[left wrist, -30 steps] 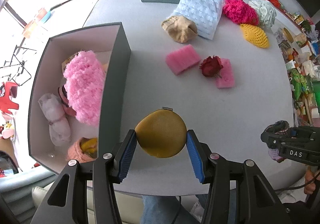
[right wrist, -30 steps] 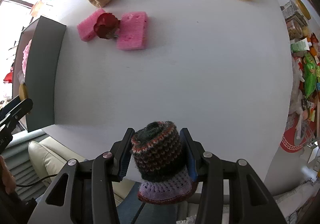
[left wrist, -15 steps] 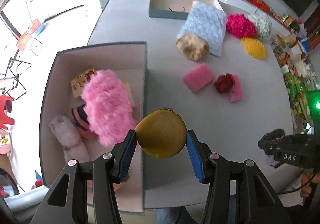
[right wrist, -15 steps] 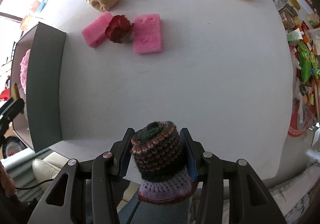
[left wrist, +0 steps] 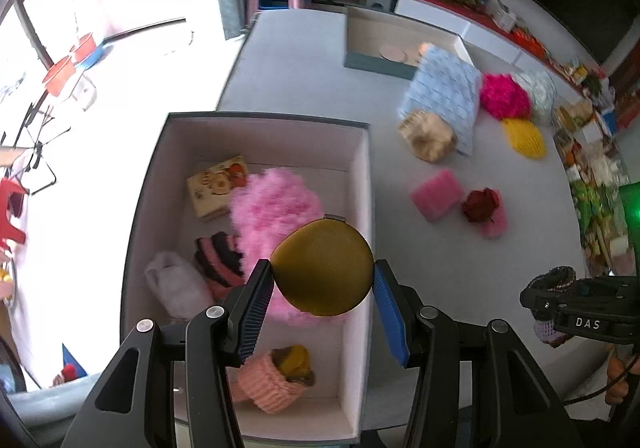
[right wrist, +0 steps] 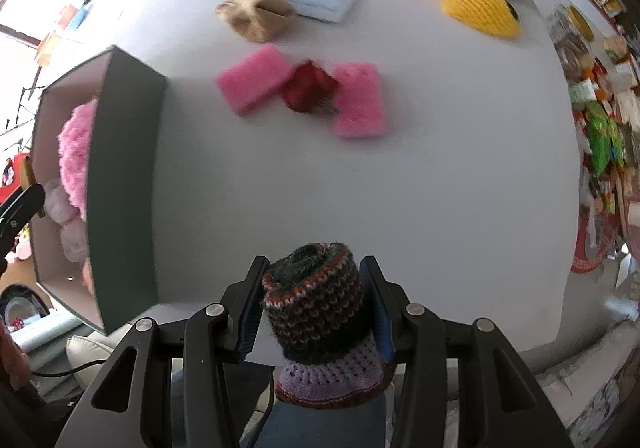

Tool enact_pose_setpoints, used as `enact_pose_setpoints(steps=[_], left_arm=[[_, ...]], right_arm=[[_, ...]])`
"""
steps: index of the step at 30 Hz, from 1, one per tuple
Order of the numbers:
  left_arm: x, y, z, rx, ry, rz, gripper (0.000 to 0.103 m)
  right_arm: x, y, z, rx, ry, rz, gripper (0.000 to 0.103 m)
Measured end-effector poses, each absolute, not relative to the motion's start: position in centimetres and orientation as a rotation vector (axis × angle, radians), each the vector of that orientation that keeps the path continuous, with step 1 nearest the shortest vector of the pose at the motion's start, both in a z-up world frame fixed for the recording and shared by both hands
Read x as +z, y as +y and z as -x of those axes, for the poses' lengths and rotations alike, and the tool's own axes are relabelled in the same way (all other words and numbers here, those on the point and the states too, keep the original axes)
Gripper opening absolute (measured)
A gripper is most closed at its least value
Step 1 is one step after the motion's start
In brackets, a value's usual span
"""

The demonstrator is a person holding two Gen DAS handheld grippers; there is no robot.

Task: Organize soft objects
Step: 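Carry the yellow pouch and striped cozy over the white box with both tools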

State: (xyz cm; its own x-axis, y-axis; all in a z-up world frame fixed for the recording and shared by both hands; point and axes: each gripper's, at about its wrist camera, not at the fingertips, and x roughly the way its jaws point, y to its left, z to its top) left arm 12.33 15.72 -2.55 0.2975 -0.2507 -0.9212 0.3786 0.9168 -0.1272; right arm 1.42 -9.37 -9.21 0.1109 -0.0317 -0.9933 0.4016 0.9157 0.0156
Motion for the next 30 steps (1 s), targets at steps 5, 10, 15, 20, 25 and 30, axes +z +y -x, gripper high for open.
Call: enact_pose_setpoints(steps=[5,10,15,20,25,30], left_arm=[[-2.7,18.6,-13.0,-0.351,1.197,-0.069,0.052],[-2.8,21.3,-13.3,-0.284,1.193,-0.020,0.052],[-3.2,24.0,-13.5,-0.210,1.201,0.027,0.052],[-3.8,25.7,-13.4,-0.163,1.217,0.046,0.052],[-4.2,26.7,-13.4,-0.140,1.227,0.056,0.052],[-5.0,27.2,-13.4,-0.128,1.246,0.058,0.052]], right_arm=[[-7.6,-6.9,-3.2,-0.265,1.414,-0.270,0.050],[-6.4,-2.6,-5.4,-0.198,1.407,-0.216,0.050],[-6.3,3.0,-8.9,-0.104,1.411,-0.149,0.050],[-5.7,7.6,-11.6,-0.017,1.409,-0.069,0.050],[-5.7,11.0,-13.6,0.042,1.407,-0.024,0.050],[-6.1,13.1,-15.2,0.082,1.411,-0.023,0.050]])
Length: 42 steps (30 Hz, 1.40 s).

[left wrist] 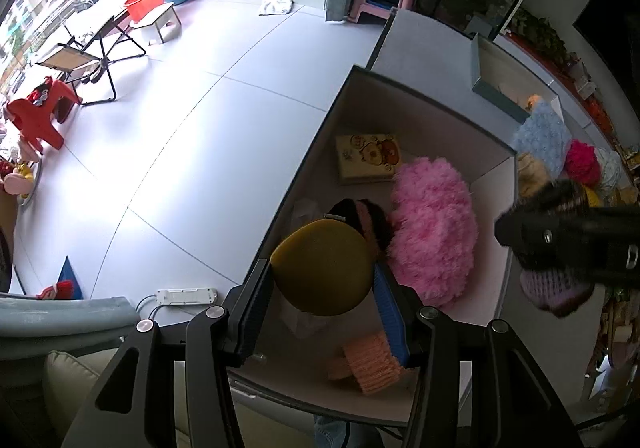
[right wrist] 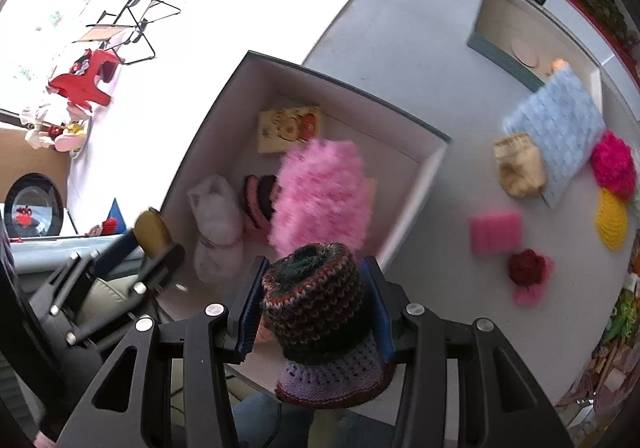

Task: Organize soft objects
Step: 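Carry the yellow pouch and striped cozy over the white box with both tools, then open both tools to drop the pouch and cozy into the box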

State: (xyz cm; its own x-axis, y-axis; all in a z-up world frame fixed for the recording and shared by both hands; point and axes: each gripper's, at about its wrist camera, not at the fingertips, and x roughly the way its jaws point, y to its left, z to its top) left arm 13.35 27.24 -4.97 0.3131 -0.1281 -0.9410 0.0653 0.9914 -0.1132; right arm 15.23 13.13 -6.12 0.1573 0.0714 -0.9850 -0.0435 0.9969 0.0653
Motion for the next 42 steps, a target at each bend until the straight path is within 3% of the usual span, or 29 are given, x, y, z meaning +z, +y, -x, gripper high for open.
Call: enact_pose_setpoints(steps=[42], left_arm=[[-9.8,26.7,-13.1,-0.139,1.370,0.034,0.052]], right_arm=[[-8.7,16.7,-18.9,0.114,1.457,-0.018,0.051]])
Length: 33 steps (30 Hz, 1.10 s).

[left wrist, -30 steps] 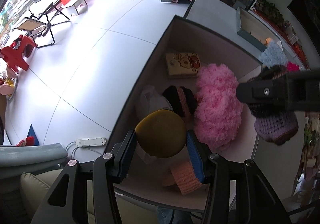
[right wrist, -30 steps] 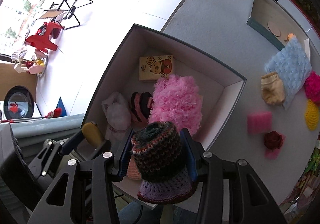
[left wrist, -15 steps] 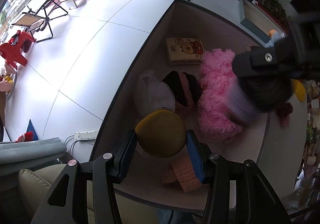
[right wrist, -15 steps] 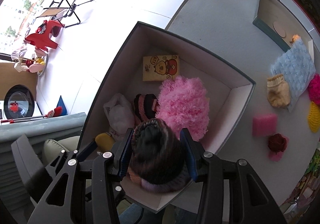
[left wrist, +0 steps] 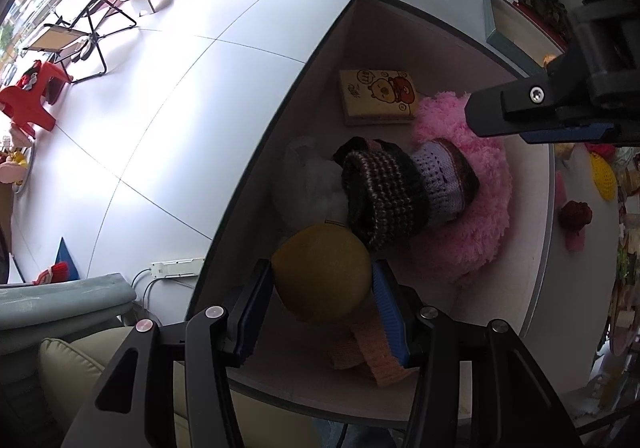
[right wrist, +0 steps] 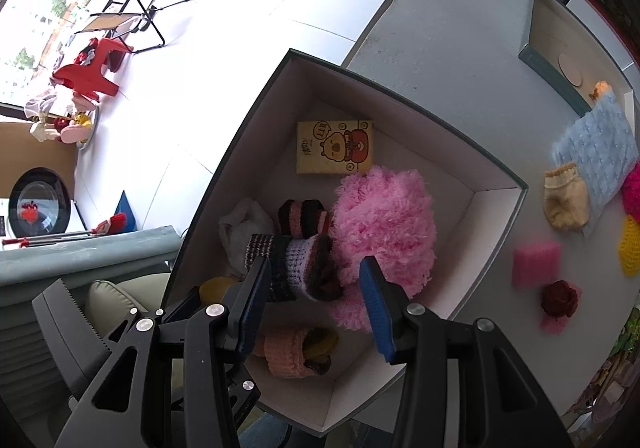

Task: Organize soft objects
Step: 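Open both tools to drop the pouch and cozy into the box, then reach the left tool to the pink foam block while the right reaches the red rose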

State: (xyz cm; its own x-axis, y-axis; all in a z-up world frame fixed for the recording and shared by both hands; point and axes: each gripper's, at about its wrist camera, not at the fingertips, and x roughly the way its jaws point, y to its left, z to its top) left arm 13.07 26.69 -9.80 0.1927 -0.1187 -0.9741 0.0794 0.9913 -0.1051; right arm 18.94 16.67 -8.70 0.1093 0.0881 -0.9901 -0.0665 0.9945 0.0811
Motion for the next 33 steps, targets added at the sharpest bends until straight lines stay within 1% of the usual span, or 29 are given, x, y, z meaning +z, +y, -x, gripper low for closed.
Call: enact_pose_setpoints(steps=[1,2,3,5,6,9,12,15,18,33], left_arm=[[-9.9,26.5,-13.0,-0.145,1.373,0.029,0.053],[-9.9,26.5,-13.0,-0.149,1.375,0.027,0.057],[-9.9,26.4,-12.8,-0.152,1.377,0.025,0.077],[-9.8,26.3,-12.6,-0.155,1.375,0.030,0.101],[-9.6,26.3,-12.4,-0.155,1.372,0.035,0.102],[-9.3,26.0,-12.2,-0.167,1.374,0.024,0.102],[-9.0,25.3,-12.1,-0.160,1.376,-0.014,0.102],[-8.6,24.8,-12.1,-0.155,1.372,-0.034,0.102],[-8.3,24.8,-11.9,-0.156,1.372,-0.047,0.102],[-7.2,24.5,-11.9,-0.158,1.350,-0.107,0.102]], right_arm=[[-8.7,16.6,-18.9,0.111,1.456,-0.015,0.051],[-8.7,16.5,-18.8,0.108,1.455,-0.011,0.051],[-8.7,16.3,-18.7,0.105,1.457,-0.007,0.052],[-8.6,16.0,-18.5,0.094,1.457,-0.002,0.070],[-8.5,15.8,-18.3,0.083,1.449,0.002,0.083],[-8.4,14.9,-17.6,0.060,1.439,0.008,0.084],[-8.5,13.9,-17.0,0.054,1.447,-0.019,0.087],[-8.3,12.8,-16.0,0.037,1.409,-0.046,0.103],[-8.1,12.1,-15.1,0.030,1.386,-0.060,0.103],[-8.0,10.7,-12.8,0.017,1.393,-0.141,0.103]])
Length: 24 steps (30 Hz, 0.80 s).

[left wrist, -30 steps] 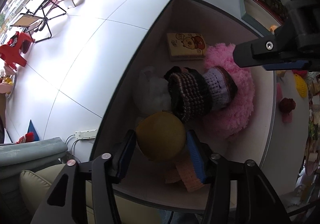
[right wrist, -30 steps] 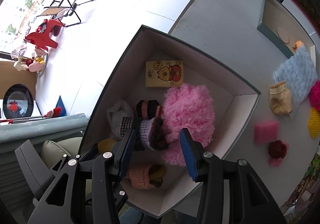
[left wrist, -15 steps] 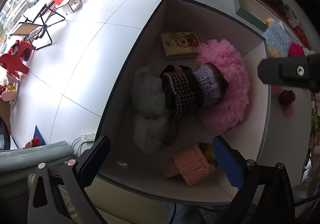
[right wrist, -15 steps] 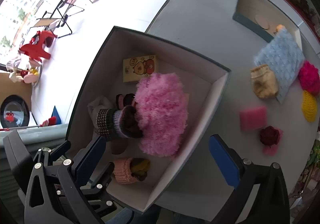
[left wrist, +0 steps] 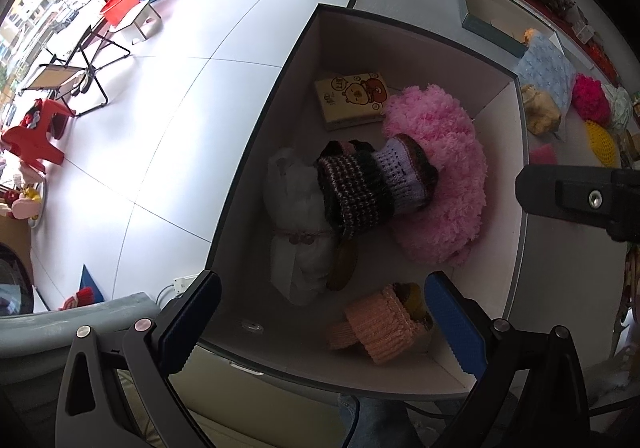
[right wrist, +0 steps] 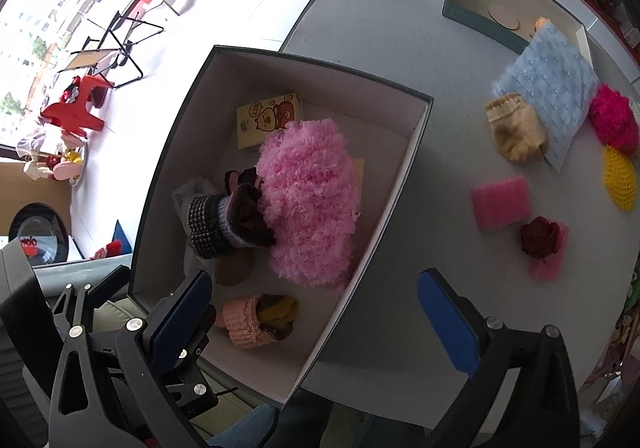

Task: Organize soft objects
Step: 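Reach the left tool to the pink foam block while the right reaches the red rose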

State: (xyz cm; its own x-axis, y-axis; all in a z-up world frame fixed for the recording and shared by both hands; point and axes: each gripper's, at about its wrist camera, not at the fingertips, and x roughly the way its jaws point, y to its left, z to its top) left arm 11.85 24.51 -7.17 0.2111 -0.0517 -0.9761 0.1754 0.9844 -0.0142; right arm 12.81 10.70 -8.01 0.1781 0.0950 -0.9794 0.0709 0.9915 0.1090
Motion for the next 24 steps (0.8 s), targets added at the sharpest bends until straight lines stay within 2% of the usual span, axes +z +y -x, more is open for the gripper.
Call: enact_pose_setpoints(steps=[24], left_arm=[[-7.9,22.5,-12.2,-0.205,1.388,-0.227,0.102]], right_arm=[[-9.3,9.3,-10.6,-0.035,1.387,-0.282,0.103]])
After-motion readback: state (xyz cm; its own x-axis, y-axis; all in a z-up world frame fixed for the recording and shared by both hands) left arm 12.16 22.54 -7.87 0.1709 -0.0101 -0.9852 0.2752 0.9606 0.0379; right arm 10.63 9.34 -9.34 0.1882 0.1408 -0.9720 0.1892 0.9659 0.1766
